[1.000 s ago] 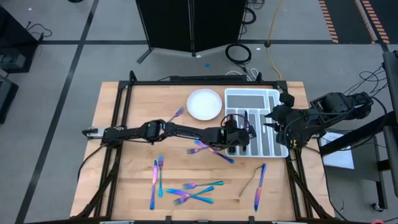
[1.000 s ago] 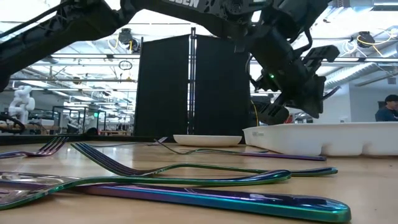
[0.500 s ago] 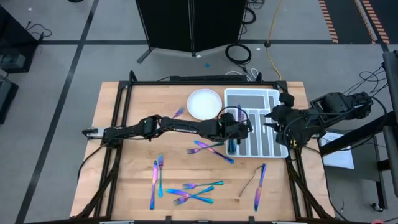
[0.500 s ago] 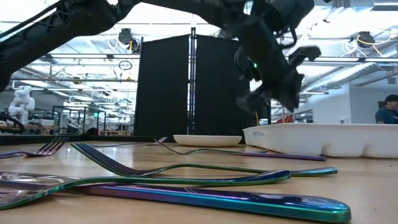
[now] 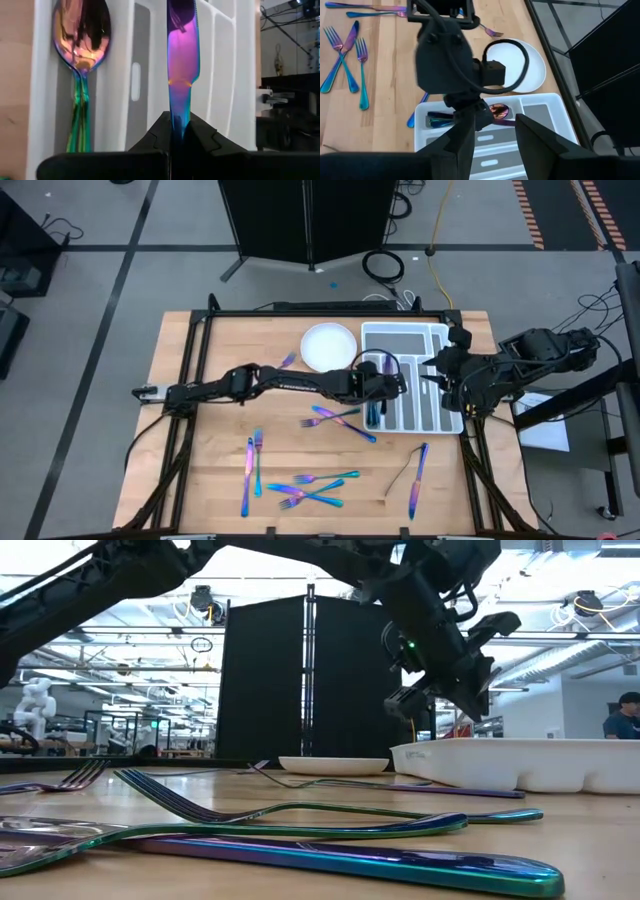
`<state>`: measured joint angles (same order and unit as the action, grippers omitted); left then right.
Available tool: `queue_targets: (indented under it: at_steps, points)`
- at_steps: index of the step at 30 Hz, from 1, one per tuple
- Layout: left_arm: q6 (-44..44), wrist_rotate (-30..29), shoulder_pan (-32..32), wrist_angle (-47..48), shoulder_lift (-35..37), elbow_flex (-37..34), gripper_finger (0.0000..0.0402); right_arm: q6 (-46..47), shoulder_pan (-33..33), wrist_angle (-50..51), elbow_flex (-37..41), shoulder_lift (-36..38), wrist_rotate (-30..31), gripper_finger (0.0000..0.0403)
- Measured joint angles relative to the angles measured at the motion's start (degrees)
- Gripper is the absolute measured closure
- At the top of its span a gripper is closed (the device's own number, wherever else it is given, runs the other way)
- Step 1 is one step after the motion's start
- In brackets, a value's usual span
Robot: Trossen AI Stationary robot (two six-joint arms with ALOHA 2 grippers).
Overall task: Sort silverware
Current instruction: Put the purple knife on the white silverware tray
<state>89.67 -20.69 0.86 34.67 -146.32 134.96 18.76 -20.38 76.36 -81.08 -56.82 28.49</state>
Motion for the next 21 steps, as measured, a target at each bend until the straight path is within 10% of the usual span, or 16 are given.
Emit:
queue_targets:
  at_steps: [21]
  points:
    - [4.5,13.8,-1.2,5.9,0.1,0.1,0.0374,1.6,0.0,-0.3,0.0,0.0,-0.3,0.0271]
